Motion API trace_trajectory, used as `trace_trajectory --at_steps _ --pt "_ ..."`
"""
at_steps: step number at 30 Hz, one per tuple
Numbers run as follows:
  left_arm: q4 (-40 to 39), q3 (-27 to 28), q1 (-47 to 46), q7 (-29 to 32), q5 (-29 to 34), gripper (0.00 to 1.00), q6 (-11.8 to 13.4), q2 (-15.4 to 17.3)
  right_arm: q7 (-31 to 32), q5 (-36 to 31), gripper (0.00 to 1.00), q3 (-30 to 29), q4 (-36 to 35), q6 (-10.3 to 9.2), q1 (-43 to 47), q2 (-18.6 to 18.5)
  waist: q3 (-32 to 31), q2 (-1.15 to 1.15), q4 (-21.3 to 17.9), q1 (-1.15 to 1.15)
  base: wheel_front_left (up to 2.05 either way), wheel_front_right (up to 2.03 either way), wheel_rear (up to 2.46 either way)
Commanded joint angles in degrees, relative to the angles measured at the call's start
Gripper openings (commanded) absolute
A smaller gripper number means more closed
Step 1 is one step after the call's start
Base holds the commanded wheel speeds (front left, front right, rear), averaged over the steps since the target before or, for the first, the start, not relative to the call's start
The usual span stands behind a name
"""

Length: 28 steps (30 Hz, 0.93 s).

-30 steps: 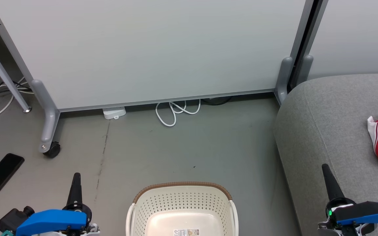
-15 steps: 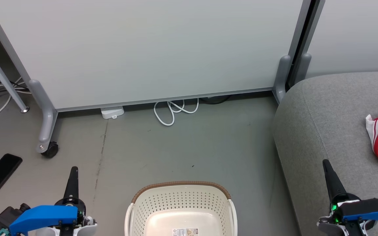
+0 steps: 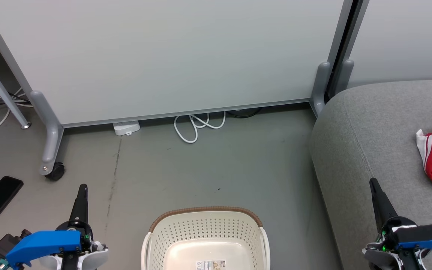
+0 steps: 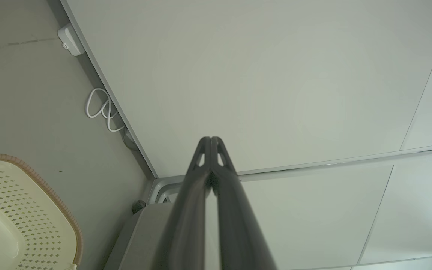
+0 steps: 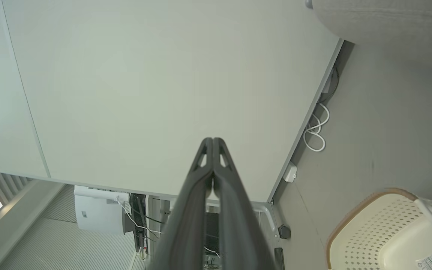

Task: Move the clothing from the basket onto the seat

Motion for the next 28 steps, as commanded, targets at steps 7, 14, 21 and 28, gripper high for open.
trace_trajectory --at_steps 7,14,21,28 --pt "-0.8 0.8 -1.3 1.0 -3.8 0.00 -0.6 0.0 0.9 4.1 0.00 -0.2 -0.5 0.04 -1.4 -0.4 0.1 0.00 -0.2 -0.01 0.00 0.00 0.00" --pt "-1.1 1.0 -1.6 1.7 -6.2 0.00 -0.6 -0.1 1.4 6.5 0.00 -0.3 -0.6 0.04 -1.6 -0.4 0.2 0.00 -0.4 -0.01 0.00 0.00 0.00" --pt "-1.5 1.4 -1.9 2.5 -9.2 0.00 -0.6 -0.1 1.9 9.7 0.00 -0.3 -0.7 0.04 -1.9 -0.4 0.4 0.00 -0.6 -0.01 0.00 0.00 0.00" --pt "-1.6 1.5 -2.0 2.8 -10.2 0.00 -0.6 -0.1 2.1 10.7 0.00 -0.4 -0.7 0.04 -2.0 -0.4 0.4 0.00 -0.6 -0.01 0.00 0.00 0.00"
